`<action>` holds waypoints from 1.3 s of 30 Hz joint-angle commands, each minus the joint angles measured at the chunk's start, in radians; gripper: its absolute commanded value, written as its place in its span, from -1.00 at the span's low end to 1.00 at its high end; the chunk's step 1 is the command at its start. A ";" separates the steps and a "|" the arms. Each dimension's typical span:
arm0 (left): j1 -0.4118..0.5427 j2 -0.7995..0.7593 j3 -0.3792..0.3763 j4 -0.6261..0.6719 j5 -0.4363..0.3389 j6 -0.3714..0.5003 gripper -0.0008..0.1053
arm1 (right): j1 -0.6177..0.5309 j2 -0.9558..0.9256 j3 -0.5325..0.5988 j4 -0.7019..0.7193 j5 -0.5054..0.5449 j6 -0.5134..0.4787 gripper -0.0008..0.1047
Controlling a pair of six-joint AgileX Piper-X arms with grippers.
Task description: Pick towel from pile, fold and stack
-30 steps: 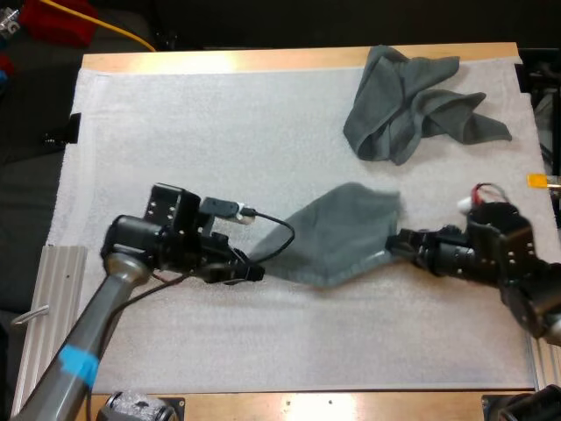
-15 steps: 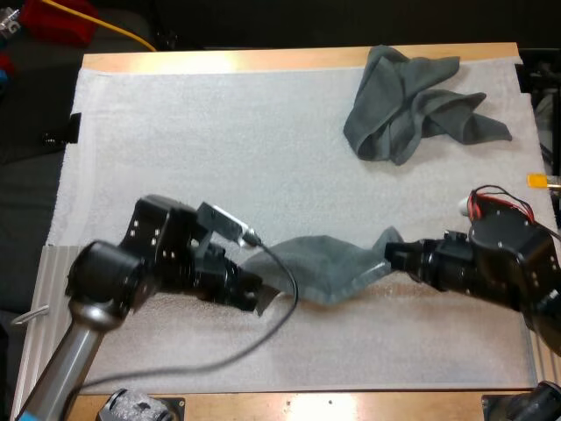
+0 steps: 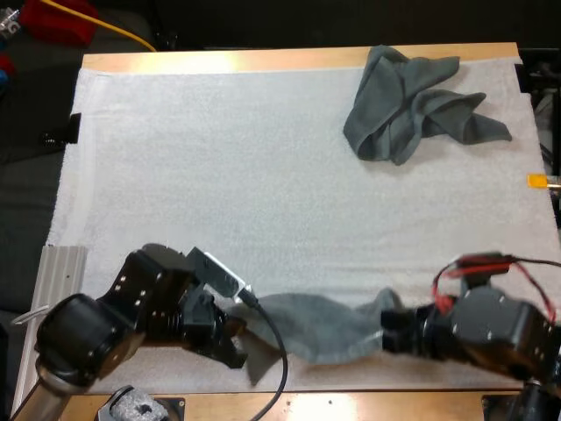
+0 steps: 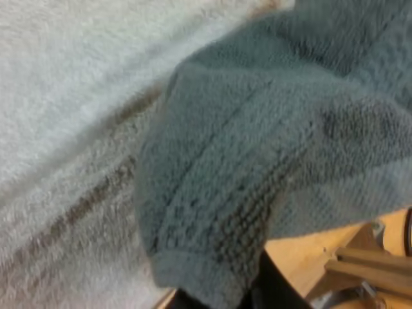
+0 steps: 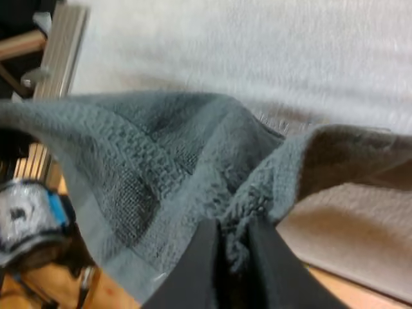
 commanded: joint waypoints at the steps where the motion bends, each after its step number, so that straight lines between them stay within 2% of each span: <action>1: -0.006 -0.004 -0.005 0.012 -0.022 -0.018 -0.98 | 0.021 0.000 -0.008 0.011 0.026 0.017 -0.97; 6: -0.006 0.018 0.003 -0.020 -0.038 -0.018 -0.98 | 0.046 0.034 -0.001 0.042 0.107 0.024 -0.97; 8: -0.006 0.053 0.013 -0.053 -0.039 -0.018 -0.98 | 0.021 0.050 0.021 0.041 0.152 0.022 -0.97; 12: -0.006 0.137 0.018 -0.100 -0.038 -0.010 -0.98 | -0.070 0.081 0.072 0.020 0.139 0.016 -0.97; 15: -0.006 0.224 0.018 -0.147 -0.040 0.005 -0.98 | -0.162 0.112 0.115 -0.036 0.088 -0.043 -0.97; 18: -0.002 0.309 0.018 -0.181 -0.040 0.005 -0.98 | -0.266 0.150 0.146 -0.116 -0.007 -0.104 -0.97; 20: 0.017 0.361 0.018 -0.193 -0.040 0.011 -0.98 | -0.353 0.194 0.159 -0.172 -0.096 -0.132 -0.97; 24: 0.075 0.420 0.018 -0.230 -0.038 0.036 -0.98 | -0.446 0.263 0.160 -0.245 -0.191 -0.183 -0.97; 30: 0.188 0.504 0.018 -0.285 0.064 0.078 -0.98 | -0.531 0.384 0.160 -0.325 -0.239 -0.195 -0.97; 32: 0.236 0.552 0.018 -0.306 0.119 0.088 -0.98 | -0.558 0.434 0.160 -0.348 -0.251 -0.158 -0.97; 39: 0.346 0.699 0.018 -0.356 0.228 0.088 -0.98 | -0.619 0.560 0.160 -0.443 -0.331 -0.103 -0.97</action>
